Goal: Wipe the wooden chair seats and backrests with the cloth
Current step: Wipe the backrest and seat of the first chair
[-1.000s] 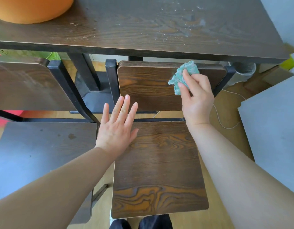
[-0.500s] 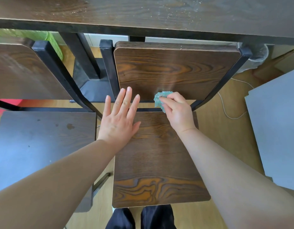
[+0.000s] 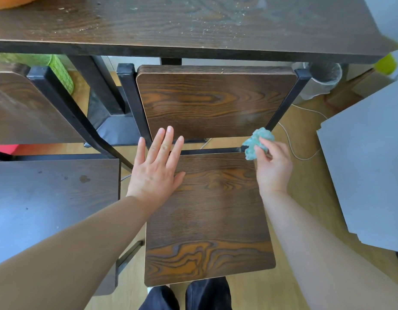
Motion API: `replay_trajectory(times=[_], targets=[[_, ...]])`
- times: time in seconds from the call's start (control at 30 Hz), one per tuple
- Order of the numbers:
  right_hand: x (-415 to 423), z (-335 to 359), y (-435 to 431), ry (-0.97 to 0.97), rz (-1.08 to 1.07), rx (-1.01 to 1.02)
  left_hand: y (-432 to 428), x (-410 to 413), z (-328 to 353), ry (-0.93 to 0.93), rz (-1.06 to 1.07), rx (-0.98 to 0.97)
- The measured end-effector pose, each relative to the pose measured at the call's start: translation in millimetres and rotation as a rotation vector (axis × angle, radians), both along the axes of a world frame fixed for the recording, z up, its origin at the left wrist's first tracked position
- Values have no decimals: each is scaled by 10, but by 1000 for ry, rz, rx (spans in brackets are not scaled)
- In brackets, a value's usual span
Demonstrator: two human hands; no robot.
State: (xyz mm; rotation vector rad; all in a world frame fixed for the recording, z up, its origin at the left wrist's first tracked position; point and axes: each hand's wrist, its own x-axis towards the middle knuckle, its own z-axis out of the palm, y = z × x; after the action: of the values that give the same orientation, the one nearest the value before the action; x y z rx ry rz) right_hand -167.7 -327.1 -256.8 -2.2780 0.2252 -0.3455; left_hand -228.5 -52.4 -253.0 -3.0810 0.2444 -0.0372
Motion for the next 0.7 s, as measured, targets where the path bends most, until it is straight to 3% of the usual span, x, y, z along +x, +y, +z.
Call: replay_trajectory(times=[0.23,0.47,0.7], targets=[[281,180,31,-112,25,26,-30,12,-10,18,-3,3],[450,133,392,-99,-21,-14,137,80,-56,11,34,15],[310,-27,773,-39,64,35,306,159,-99,-3,75,-1]])
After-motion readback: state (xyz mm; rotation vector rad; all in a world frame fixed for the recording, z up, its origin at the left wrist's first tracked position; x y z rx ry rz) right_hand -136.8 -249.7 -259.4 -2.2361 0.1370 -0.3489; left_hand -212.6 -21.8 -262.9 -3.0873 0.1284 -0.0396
